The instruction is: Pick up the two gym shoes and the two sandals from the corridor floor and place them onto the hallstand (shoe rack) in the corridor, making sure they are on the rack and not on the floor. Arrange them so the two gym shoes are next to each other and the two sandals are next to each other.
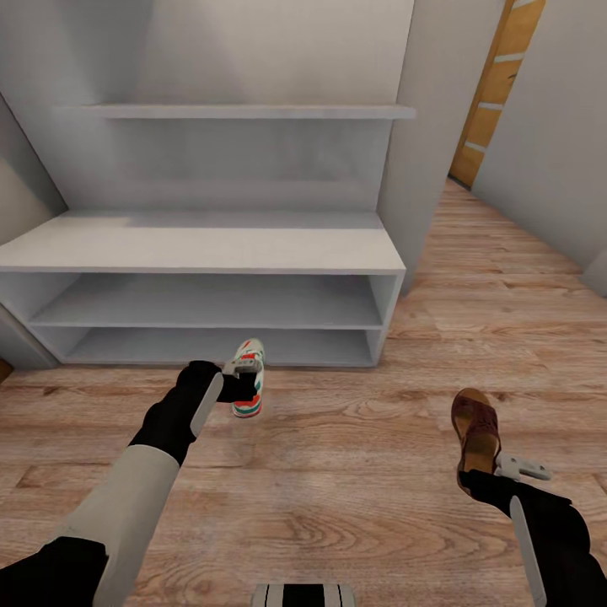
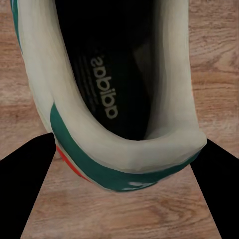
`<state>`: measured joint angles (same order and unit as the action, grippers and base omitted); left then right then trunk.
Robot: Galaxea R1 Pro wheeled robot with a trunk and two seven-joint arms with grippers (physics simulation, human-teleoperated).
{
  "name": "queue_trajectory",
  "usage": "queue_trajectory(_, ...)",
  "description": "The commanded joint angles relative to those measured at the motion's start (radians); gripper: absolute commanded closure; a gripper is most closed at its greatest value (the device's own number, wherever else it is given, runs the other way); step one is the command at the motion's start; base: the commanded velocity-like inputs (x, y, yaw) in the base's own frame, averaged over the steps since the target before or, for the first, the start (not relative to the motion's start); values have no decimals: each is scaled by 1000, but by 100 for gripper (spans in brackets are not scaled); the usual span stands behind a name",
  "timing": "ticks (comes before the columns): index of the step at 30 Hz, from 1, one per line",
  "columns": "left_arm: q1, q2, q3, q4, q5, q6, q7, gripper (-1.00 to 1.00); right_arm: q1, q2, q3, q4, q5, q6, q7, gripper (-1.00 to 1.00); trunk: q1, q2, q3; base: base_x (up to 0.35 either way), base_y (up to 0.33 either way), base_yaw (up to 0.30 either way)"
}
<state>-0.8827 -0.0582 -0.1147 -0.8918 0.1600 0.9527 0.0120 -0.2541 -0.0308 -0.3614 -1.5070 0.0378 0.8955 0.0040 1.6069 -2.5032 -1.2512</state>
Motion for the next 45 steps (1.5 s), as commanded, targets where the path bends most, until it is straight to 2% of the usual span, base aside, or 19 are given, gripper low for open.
queue_trajectory(1, -9, -1, -4, -1, 3, 2, 2, 100, -1, 0, 1, -1, 1, 5, -2, 100, 0, 0, -1, 0, 0, 0)
queue_trajectory(6, -64, -3, -9, 1, 2, 0, 2, 100, -1, 0, 0, -2, 2, 5, -2, 100, 0, 0, -1, 0, 0, 0)
queue_trajectory(16, -125, 0, -11, 2, 0, 0, 2, 100, -1, 0, -1, -2, 2, 6, -2, 100, 0, 0, -1, 0, 0, 0)
queue_trajectory(20, -171, 0, -10, 22, 4, 0, 2, 100, -1, 0, -1, -2, 2, 6, -2, 100, 0, 0, -1, 0, 0, 0)
queue_trajectory(25, -261, 0, -9, 183, 2, -13, 1, 100, -1, 0, -1, -2, 2, 6, -2, 100, 0, 0, -1, 0, 0, 0)
queue_trajectory(26, -292, 0, -9, 246, 3, -39, 1, 100, -1, 0, -1, -2, 2, 6, -3, 100, 0, 0, -1, 0, 0, 0)
queue_trajectory(29, -325, 0, -8, 324, 7, -75, 0, 100, -1, 0, -1, -2, 2, 6, -3, 100, 0, 0, -1, 0, 0, 0)
queue_trajectory(33, -342, 0, -8, 369, 6, -90, -4, 100, -1, -1, -1, -2, 2, 6, -3, 100, 0, 0, -1, 0, 0, 0)
queue_trajectory(40, -346, -1, -9, 380, 3, -102, -5, 100, -1, -1, -1, -2, 2, 6, -3, 100, 0, 0, -1, 0, 0, 0)
queue_trajectory(43, -346, -1, -11, 381, 1, -159, -4, 100, -1, -1, -1, -2, 2, 6, -3, 100, 0, 0, -1, 0, 0, 0)
queue_trajectory(45, -346, -2, -11, 383, 2, -222, -3, 100, -1, -1, -1, -2, 2, 6, -3, 100, 0, 0, -1, 0, 0, 0)
